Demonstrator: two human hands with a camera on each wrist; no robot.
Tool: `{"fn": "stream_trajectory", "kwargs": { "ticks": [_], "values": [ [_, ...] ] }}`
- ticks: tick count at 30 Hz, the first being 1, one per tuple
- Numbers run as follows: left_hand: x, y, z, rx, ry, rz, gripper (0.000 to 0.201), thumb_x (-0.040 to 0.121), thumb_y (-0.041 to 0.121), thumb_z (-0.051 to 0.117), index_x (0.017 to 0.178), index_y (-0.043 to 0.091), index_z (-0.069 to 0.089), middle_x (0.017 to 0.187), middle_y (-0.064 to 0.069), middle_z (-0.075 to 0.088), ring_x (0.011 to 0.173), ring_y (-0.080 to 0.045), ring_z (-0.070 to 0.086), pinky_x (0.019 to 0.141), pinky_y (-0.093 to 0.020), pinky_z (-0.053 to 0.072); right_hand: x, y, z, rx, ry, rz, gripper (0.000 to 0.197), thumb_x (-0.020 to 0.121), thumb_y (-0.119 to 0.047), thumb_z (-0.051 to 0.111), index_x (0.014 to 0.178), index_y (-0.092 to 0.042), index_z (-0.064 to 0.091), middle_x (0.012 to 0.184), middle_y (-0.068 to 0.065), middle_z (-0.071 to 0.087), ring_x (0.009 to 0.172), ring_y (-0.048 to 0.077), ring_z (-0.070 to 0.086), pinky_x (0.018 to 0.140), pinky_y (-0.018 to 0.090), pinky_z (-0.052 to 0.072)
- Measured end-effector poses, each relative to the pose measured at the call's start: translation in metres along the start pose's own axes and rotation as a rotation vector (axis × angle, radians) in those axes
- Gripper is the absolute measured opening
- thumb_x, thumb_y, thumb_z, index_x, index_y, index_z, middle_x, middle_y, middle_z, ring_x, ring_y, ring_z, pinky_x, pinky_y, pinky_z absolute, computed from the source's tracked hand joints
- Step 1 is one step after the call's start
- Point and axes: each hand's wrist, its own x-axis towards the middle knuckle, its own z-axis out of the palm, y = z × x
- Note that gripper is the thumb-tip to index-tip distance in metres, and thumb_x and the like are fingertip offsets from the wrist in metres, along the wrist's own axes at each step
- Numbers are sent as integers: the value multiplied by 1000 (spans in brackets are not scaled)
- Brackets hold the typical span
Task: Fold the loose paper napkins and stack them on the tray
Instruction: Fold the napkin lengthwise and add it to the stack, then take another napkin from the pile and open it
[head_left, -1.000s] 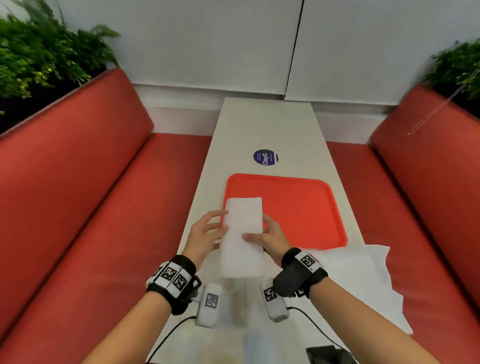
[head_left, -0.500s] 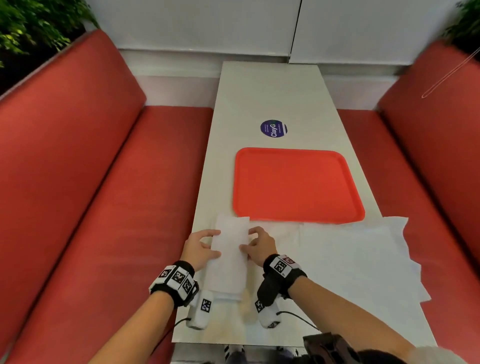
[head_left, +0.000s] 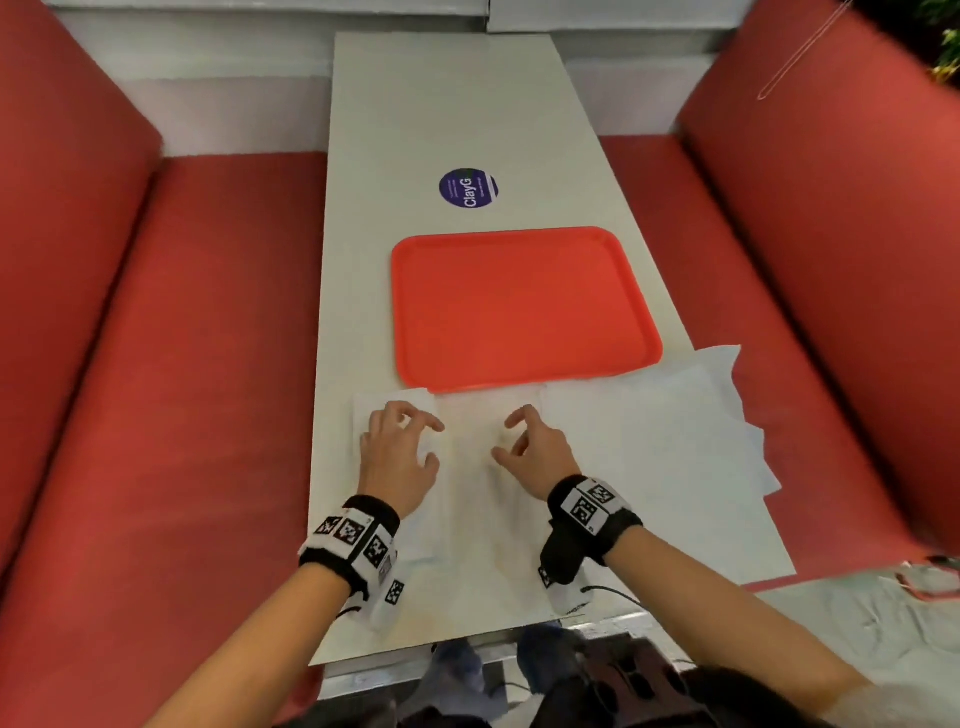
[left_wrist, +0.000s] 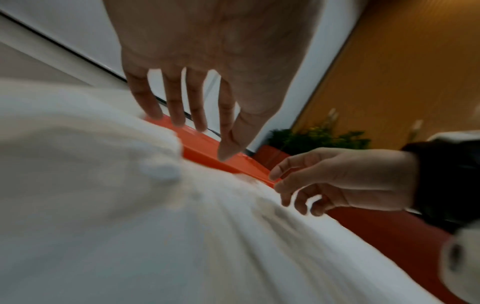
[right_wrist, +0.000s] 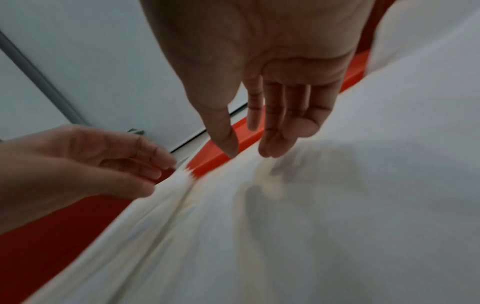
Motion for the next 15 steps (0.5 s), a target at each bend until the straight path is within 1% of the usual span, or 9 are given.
{"fn": "stream_trajectory", "kwargs": {
  "ticks": [2, 4, 5, 7, 9, 11, 13, 15],
  "values": [
    [1, 25, 18, -33, -103, 99, 31, 82, 14, 65, 110, 25, 64, 120, 3, 49, 117, -18, 42, 96, -38, 37, -4, 27, -31, -62, 39, 56, 38, 82, -26, 71, 112, -21, 48, 87, 2, 62, 79, 21, 60, 70, 32, 49],
    [2, 49, 37, -46, -197, 203, 32, 84, 17, 63, 116, 24, 61, 123, 5, 50, 121, -17, 42, 99, -37, 35, -7, 56, -61, -166, 84, 87, 43, 78, -26, 75, 114, -20, 52, 105, 3, 58, 97, 22, 56, 79, 31, 46],
    [3, 61, 47, -20, -241, 241, 35, 86, 22, 62, 121, 23, 58, 127, 6, 48, 124, -16, 41, 101, -35, 34, -7, 68, -74, -221, 105, 96, 47, 76, -27, 77, 116, -20, 54, 114, 3, 55, 107, 23, 52, 85, 32, 45],
    [7, 80, 65, 83, -328, 274, 50, 89, 35, 60, 136, 22, 47, 138, 4, 42, 131, -17, 36, 104, -35, 31, -8, 89, -96, -322, 130, 120, 60, 70, -34, 82, 122, -20, 54, 130, 5, 49, 120, 26, 43, 95, 37, 44],
    [13, 96, 79, 185, -384, 242, 70, 88, 46, 59, 147, 20, 31, 148, -3, 33, 136, -22, 29, 108, -38, 29, -8, 104, -110, -390, 101, 165, 80, 65, -43, 85, 132, -22, 48, 140, 4, 41, 126, 27, 37, 100, 40, 41],
    [17, 109, 92, 220, -382, 180, 84, 86, 53, 60, 151, 18, 20, 151, -8, 28, 136, -27, 27, 108, -41, 28, -8, 116, -114, -413, 49, 182, 93, 60, -48, 86, 138, -25, 41, 144, 1, 34, 129, 26, 33, 103, 41, 39],
    [19, 119, 101, 218, -349, 129, 89, 83, 56, 62, 151, 18, 18, 147, -9, 32, 131, -28, 30, 104, -41, 30, -8, 124, -111, -430, 36, 150, 98, 57, -50, 86, 139, -26, 39, 143, 0, 31, 128, 26, 31, 102, 40, 39],
    [21, 124, 106, 237, -315, 89, 93, 78, 60, 65, 149, 20, 21, 141, -6, 36, 126, -27, 32, 98, -41, 31, -8, 129, -108, -428, 48, 114, 96, 55, -52, 86, 137, -29, 41, 142, 0, 31, 126, 26, 31, 101, 40, 41]
  ]
}}
